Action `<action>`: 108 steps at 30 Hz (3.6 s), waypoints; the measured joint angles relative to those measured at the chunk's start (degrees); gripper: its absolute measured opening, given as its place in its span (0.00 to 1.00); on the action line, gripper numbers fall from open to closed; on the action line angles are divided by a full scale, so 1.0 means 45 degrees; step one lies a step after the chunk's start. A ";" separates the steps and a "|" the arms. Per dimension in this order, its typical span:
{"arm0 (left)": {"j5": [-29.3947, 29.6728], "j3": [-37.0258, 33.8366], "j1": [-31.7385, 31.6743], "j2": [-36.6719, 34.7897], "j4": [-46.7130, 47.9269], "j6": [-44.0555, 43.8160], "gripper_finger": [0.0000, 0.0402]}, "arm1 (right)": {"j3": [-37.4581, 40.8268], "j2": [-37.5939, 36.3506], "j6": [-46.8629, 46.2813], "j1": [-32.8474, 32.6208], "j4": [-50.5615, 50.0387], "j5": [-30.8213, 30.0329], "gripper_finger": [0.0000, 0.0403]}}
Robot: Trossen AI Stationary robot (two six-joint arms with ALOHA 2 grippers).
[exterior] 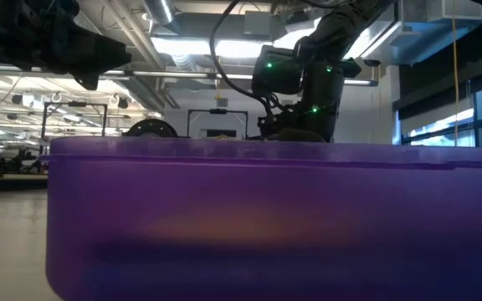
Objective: Pick & place school supplies into a supply box
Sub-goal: Put the orange pencil into the purple supply box
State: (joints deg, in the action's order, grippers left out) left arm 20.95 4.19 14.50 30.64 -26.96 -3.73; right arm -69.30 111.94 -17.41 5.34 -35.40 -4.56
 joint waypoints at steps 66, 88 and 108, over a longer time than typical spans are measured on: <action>0.0000 0.0000 0.0001 0.0000 0.0053 0.0000 0.28 | -0.0355 0.0010 0.1958 0.0010 -0.1608 0.1258 0.16; 0.0000 0.0000 0.0004 -0.0002 0.0063 0.0000 0.28 | -0.0398 0.0010 0.2030 0.0015 -0.1439 0.1224 0.16; 0.0000 0.0000 0.0002 -0.0001 0.0163 0.0000 0.28 | -0.0393 0.0005 0.2230 0.0015 -0.1300 0.1232 0.16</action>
State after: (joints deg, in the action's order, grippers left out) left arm 20.95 4.19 14.51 30.64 -26.23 -3.73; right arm -71.07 111.96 -7.38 5.41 -41.25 0.99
